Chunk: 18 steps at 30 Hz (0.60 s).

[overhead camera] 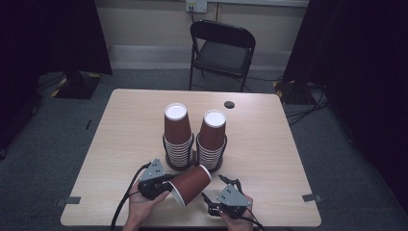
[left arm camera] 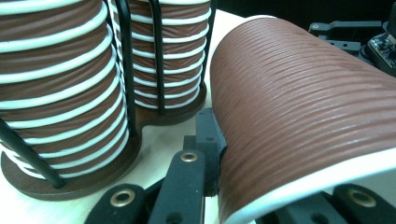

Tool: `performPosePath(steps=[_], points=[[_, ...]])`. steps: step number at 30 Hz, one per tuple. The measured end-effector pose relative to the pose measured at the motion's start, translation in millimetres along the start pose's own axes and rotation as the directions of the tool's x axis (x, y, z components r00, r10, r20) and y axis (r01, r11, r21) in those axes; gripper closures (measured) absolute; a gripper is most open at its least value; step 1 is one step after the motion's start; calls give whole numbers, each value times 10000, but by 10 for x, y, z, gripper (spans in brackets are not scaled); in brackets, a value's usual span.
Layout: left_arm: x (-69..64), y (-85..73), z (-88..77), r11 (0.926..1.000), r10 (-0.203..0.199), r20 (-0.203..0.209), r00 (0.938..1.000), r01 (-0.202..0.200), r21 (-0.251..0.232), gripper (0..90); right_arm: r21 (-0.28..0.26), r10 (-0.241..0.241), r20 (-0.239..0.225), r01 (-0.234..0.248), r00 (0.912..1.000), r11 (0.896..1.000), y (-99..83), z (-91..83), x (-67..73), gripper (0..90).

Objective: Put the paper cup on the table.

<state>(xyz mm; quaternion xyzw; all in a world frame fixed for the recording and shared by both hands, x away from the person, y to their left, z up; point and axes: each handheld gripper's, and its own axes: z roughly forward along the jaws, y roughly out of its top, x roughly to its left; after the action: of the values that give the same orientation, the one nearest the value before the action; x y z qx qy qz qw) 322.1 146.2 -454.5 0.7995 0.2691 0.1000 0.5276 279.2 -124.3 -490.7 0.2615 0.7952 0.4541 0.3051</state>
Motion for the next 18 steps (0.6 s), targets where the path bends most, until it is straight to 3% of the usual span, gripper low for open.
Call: performPosePath(steps=[1,6,9,10,11,15,18], points=[[12,23,7,9997,-68,59,10000,66,228,857,129,-431,255,428,9987,9990,14,-2,7,177],[37,49,40,9981,-357,140,9993,350,508,856,249,-1109,599,1096,9920,9937,37,-17,10,141],[28,64,66,9962,-337,138,9993,325,811,857,263,-1811,745,1796,9806,9834,62,-33,49,140],[26,68,72,9958,-380,157,9992,365,840,857,263,-1811,745,1796,9806,9834,62,-33,49,140],[29,87,88,9941,-451,191,9988,430,998,857,229,-2115,773,2104,9743,9774,76,-39,81,135],[25,132,112,9913,-472,177,9987,446,1237,857,125,-2299,611,2295,9713,9732,99,-37,120,130],[32,179,137,9853,-513,288,9983,459,1642,857,163,-2600,622,2595,9636,9656,121,-12,155,130]])
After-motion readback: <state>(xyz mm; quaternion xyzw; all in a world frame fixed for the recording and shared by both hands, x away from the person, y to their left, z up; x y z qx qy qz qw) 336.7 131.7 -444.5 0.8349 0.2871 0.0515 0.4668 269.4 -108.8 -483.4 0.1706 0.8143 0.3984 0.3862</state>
